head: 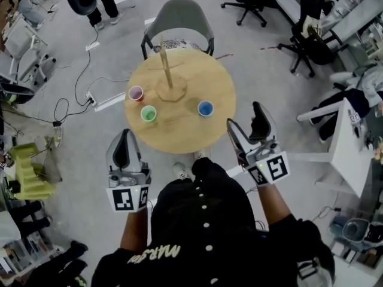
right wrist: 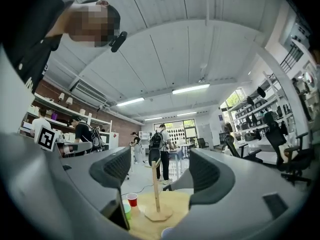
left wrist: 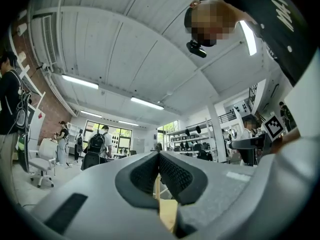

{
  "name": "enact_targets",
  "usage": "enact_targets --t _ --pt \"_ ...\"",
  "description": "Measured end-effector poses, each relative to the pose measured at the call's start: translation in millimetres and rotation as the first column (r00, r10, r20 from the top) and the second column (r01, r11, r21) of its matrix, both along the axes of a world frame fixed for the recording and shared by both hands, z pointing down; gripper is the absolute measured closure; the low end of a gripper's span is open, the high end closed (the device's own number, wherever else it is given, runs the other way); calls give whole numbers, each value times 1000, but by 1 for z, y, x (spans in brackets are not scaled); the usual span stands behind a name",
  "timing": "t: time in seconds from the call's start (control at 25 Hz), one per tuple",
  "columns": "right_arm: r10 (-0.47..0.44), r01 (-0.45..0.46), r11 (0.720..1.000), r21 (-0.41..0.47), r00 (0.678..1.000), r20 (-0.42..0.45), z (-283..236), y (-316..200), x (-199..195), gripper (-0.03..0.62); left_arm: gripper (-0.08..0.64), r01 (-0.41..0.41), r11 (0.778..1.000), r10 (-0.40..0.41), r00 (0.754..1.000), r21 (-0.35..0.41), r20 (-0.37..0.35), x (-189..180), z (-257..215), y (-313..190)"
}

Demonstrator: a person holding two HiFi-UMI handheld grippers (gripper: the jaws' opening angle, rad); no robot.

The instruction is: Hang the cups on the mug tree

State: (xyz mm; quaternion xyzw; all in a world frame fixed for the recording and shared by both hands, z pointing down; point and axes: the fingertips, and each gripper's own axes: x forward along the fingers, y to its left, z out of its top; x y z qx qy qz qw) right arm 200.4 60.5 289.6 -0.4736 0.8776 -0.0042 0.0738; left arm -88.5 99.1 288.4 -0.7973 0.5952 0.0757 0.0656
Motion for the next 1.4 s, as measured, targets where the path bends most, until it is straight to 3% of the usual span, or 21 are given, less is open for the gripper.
enact_targets --t 0.36,0.56,0.76,1.08,1.4 --pt "-52 52 998 -36 998 -18 27 -75 -5 235 566 34 999 -34 999 -32 8 9 6 -61" --pt "-108 108 993 -40 994 19 40 -93 -18 229 566 38 997 -38 999 -71 7 11 15 -82" --pt "-142 113 974 -197 980 -138 116 -106 -24 219 566 9 995 -8 1000 -97 10 22 33 -98" --pt "-189 92 921 -378 955 -230 226 -119 -29 208 565 -21 986 16 999 -164 -35 46 62 -115" --pt "-278 99 877 -470 903 -327 329 -117 -29 199 566 -28 983 21 999 -184 -36 58 77 -122"
